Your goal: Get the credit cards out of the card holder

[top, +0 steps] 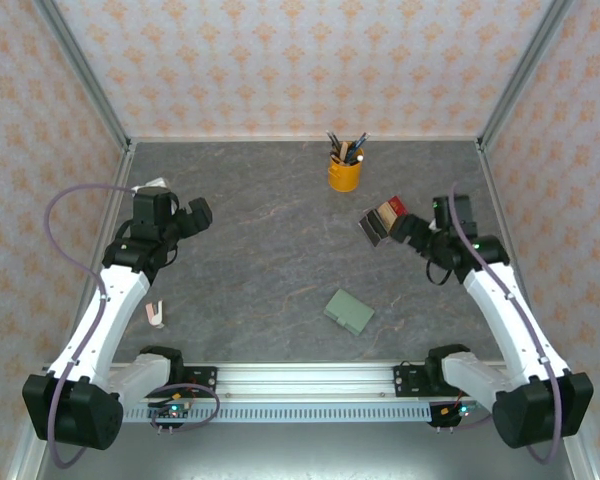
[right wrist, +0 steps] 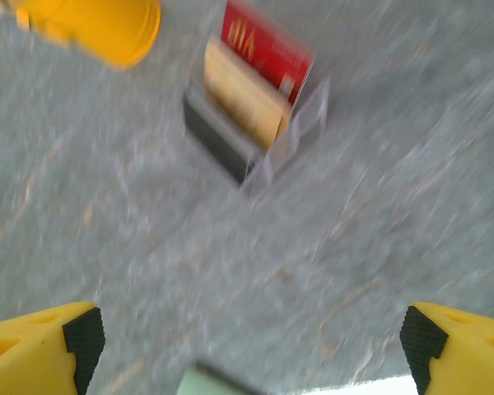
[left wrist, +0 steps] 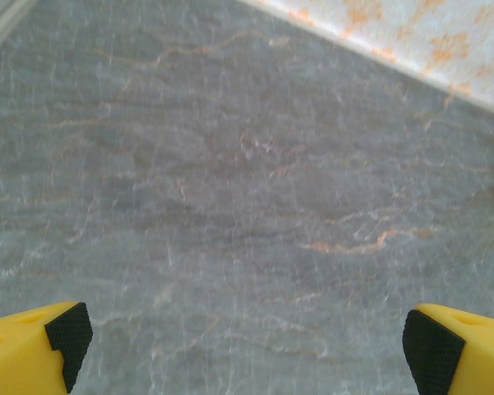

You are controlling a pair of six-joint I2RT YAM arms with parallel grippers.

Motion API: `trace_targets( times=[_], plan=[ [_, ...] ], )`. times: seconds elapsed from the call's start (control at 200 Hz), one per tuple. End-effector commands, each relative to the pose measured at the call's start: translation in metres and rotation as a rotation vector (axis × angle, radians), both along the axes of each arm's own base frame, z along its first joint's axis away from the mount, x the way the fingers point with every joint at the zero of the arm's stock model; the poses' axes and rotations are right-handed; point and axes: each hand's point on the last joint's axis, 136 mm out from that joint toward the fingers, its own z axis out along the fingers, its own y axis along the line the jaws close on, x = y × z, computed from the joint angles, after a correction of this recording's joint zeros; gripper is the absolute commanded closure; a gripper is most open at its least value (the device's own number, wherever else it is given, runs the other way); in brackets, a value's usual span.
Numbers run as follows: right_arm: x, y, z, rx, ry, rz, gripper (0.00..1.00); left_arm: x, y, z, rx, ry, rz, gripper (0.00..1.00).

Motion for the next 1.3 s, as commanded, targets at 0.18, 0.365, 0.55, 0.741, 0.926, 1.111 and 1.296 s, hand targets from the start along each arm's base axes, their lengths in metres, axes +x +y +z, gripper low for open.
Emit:
trace_targets(
  times=[0.18,0.365,0.55,0.741,0.926,1.111,1.296],
  plan=[
    [-0.056,0.053,-0.065,-0.029,0.217,0.085,0.05,-0.011,-0.006,-0.009,-0.037,0.064,-0.02,0.0],
    [-0.08,0.072,-0.099,-0.077,0.313,0.065,0.04,-0.011,-0.007,-0.014,-0.045,0.065,-0.021,0.0],
    [-0.098,0.082,-0.125,-0.108,0.38,0.026,0.07,-0.01,-0.009,-0.02,-0.055,0.083,-0.022,0.0],
    [-0.101,0.111,-0.142,-0.074,0.418,0.066,0.13,-0.009,-0.014,-0.028,-0.078,0.106,-0.036,0.0],
    [-0.095,0.137,-0.15,-0.077,0.444,0.127,0.21,-0.008,-0.015,-0.031,-0.089,0.118,-0.04,0.0],
    [-0.073,0.169,-0.149,-0.062,0.421,0.195,0.29,-0.008,-0.02,-0.038,-0.112,0.138,-0.046,0.0],
    [-0.041,0.215,-0.153,-0.031,0.393,0.267,0.31,-0.007,-0.027,-0.044,-0.148,0.157,-0.06,0.0]
  ],
)
